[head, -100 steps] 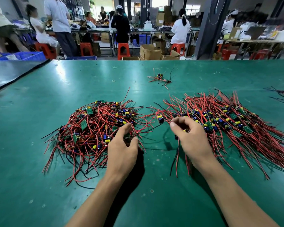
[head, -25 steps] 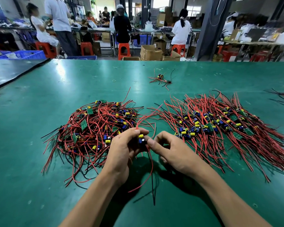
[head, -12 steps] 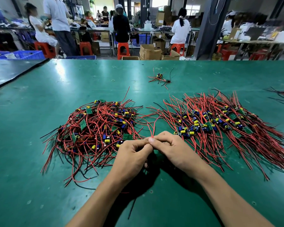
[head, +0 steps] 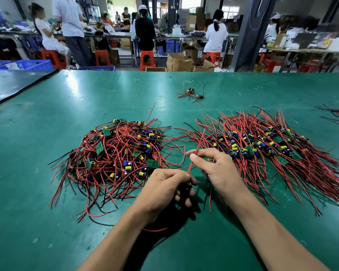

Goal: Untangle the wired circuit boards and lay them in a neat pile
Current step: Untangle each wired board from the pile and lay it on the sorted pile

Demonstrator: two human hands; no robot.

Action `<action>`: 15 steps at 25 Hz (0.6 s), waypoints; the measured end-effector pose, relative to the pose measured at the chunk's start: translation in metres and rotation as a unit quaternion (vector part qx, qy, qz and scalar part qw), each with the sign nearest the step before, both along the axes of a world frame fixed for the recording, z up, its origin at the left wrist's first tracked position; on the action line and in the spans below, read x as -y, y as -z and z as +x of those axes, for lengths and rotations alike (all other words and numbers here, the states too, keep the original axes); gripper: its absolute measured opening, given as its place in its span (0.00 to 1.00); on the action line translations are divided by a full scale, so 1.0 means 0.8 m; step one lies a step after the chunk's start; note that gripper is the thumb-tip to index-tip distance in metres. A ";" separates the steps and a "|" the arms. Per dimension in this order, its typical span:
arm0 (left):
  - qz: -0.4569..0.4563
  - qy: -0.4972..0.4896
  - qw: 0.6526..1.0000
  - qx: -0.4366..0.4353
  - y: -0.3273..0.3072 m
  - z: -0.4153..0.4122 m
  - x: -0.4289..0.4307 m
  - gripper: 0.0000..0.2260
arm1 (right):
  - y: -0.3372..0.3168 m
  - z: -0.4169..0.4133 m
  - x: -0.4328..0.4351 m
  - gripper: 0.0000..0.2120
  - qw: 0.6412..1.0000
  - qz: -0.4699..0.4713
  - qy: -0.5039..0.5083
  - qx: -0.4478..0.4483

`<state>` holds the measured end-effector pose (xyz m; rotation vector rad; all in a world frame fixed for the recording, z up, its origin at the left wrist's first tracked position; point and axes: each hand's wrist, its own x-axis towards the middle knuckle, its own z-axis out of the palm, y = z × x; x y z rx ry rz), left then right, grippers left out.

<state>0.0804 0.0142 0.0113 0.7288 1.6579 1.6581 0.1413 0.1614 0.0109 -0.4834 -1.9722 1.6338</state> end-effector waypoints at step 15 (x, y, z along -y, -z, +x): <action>0.000 -0.082 0.997 -0.003 0.003 0.006 -0.003 0.09 | -0.002 0.009 0.001 0.06 0.983 -0.075 -0.140 0.090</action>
